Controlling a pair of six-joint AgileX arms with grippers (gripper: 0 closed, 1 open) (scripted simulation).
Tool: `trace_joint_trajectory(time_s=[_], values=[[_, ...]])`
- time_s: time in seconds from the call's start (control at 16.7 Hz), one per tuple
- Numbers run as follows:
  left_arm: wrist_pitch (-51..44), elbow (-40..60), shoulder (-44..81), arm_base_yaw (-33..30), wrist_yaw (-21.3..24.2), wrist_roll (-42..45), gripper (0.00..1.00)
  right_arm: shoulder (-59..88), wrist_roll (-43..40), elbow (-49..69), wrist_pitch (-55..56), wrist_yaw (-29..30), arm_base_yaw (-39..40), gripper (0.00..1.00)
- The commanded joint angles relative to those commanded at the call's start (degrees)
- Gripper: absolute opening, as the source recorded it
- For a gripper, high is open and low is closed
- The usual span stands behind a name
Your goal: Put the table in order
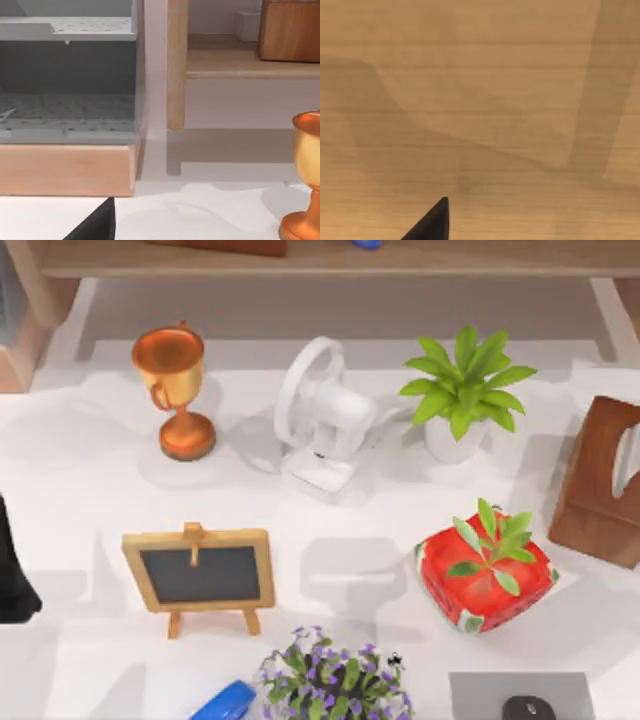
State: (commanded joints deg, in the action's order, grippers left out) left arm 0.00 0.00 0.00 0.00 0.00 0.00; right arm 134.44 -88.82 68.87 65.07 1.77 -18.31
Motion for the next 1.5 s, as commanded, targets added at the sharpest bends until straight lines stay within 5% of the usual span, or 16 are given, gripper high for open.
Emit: trace_joint_trajectory(time_s=[0.6,1.5], values=[[0.0,0.0,0.0,0.0,0.0,0.0,1.0,-11.8,9.1,-8.6,-7.2,-0.4,1.6,1.0],[0.0,0.0,0.0,0.0,0.0,0.0,1.0,-110.3,68.7,-53.2,-50.0,-1.2,13.8,1.0]])
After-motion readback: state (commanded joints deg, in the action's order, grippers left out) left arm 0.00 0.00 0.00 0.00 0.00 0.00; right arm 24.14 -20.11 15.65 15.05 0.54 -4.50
